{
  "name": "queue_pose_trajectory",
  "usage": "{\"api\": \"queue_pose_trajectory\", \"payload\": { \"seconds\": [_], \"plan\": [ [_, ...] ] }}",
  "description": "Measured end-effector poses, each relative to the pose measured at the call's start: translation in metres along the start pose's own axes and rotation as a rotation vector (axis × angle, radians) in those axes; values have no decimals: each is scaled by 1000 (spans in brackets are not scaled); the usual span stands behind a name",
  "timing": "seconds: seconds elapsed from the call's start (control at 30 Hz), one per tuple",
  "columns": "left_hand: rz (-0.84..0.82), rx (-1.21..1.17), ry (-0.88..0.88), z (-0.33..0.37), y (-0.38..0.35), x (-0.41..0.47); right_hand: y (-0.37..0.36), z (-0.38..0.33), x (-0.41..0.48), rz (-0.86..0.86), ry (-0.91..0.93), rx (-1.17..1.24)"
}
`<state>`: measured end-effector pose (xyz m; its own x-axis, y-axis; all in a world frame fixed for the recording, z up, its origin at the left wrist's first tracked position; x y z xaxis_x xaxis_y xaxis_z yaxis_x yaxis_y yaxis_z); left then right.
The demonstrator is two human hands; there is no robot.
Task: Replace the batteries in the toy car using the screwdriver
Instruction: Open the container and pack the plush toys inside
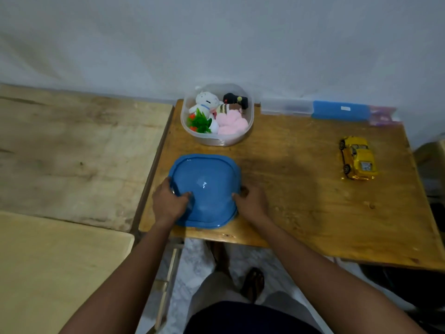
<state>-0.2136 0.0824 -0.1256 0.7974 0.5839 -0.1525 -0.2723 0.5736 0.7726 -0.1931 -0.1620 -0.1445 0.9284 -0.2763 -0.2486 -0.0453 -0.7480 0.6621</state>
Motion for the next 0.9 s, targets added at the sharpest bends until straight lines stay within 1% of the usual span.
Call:
{"api": "queue_pose_trajectory", "payload": {
  "seconds": [0.07, 0.13, 0.2, 0.3, 0.43, 0.63, 0.9],
  "plan": [
    [29, -113, 83, -4, 4, -2, 7, -2, -1, -9, -63, 115],
    [55, -201, 179, -8, 9, -5, 17, -4, -1, 8, -56, 162],
    [124, -261, 234, -6, 15, -8, 28, -8, 1, 39, -28, 203],
    [217, -342, 221, 8, 24, -6, 43, -21, 13, 96, 20, 253],
    [254, -402, 184, 40, 31, 18, 54, -45, 40, 151, 52, 296],
    [245, -400, 29, 91, 22, 77, 61, -82, 92, 237, 89, 230],
    [191, -395, -2, 131, -6, 157, 45, -113, 165, 312, 31, 192]
  ]
}}
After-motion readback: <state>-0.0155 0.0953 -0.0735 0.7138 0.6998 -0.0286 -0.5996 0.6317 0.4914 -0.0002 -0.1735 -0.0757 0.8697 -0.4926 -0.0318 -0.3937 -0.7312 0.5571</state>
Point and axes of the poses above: each hand's wrist, its own x-axis towards the middle knuckle, its own y-axis out of the back of the hand, z = x × y, the point moved 4 cm from there along x, towards the middle knuckle, and after that the axes turned 13 degrees about z, right-handed, at the moved point
